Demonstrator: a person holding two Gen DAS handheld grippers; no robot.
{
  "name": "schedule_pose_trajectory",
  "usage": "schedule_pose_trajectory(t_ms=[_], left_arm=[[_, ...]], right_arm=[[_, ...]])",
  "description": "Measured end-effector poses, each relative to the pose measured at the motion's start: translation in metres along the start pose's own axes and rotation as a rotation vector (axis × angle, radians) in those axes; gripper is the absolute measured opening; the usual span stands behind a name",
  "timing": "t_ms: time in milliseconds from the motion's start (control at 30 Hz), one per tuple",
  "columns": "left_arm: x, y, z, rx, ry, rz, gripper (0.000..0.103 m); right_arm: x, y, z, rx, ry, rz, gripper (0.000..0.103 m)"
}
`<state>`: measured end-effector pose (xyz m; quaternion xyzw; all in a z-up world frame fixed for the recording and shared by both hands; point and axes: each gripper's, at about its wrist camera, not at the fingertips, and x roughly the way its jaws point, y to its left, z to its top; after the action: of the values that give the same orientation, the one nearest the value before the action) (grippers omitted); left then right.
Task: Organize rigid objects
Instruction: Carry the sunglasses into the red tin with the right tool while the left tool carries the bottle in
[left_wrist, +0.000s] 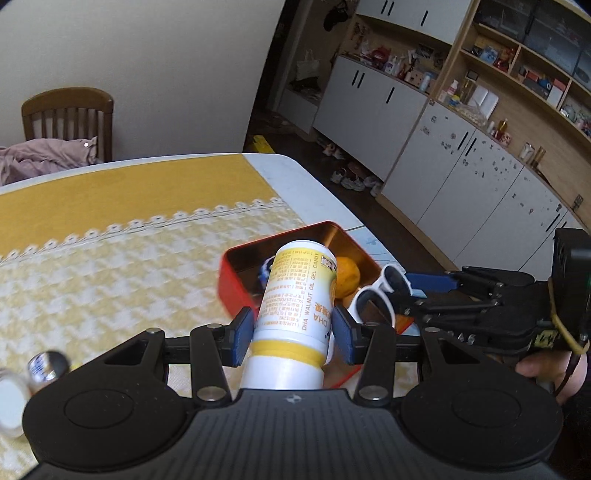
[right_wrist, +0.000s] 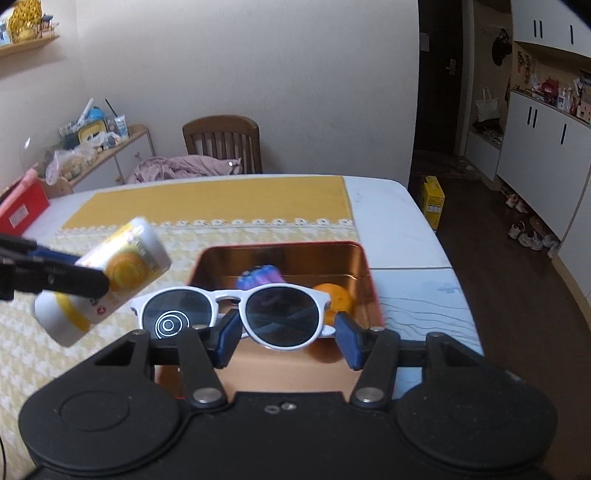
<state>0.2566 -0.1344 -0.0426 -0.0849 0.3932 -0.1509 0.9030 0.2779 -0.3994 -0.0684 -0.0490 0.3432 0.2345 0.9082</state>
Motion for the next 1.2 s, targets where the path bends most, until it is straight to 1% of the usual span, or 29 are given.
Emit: schedule_pose_trajectory(t_ms=[167, 367, 467, 567, 600, 633, 867, 933, 1067, 1200], left_arm=[[0.029, -0.015, 0.011, -0.009, 0.017, 0.027, 0.045], [0.060, -0.024, 0.018, -0.031, 0.040, 0.064, 0.045], [0.071, -0.029, 0.022, -0.024, 0.051, 0.075, 0.040], [0.083, -0.033, 0.025, -0.005, 0.060, 0.079, 0.032], [0.087, -0.034, 0.025, 0.000, 0.073, 0.079, 0.028], [0.092, -0.033, 0.025, 0.003, 0.087, 0.081, 0.026], [0.112, -0.034, 0.017, 0.019, 0.120, 0.102, 0.026], [0.117, -0.036, 0.016, 0.025, 0.131, 0.104, 0.026], [0.125, -0.037, 0.011, 0.024, 0.149, 0.104, 0.026], [0.126, -0.036, 0.012, 0.009, 0.144, 0.099, 0.026]], right_arm=[[0.012, -0.008, -0.002, -0.030, 0.018, 0.007, 0.054], [0.026, -0.007, -0.007, -0.107, 0.052, 0.029, 0.054], [0.032, -0.009, -0.006, -0.118, 0.069, 0.039, 0.054], [0.037, -0.010, -0.008, -0.152, 0.095, 0.047, 0.054], [0.039, -0.009, -0.009, -0.167, 0.103, 0.049, 0.055], [0.041, -0.008, -0.010, -0.183, 0.111, 0.047, 0.055], [0.053, -0.012, -0.011, -0.223, 0.140, 0.042, 0.055], [0.058, -0.013, -0.012, -0.246, 0.148, 0.030, 0.055], [0.063, -0.015, -0.015, -0.274, 0.171, 0.035, 0.055], [0.062, -0.014, -0.015, -0.281, 0.188, 0.047, 0.060]])
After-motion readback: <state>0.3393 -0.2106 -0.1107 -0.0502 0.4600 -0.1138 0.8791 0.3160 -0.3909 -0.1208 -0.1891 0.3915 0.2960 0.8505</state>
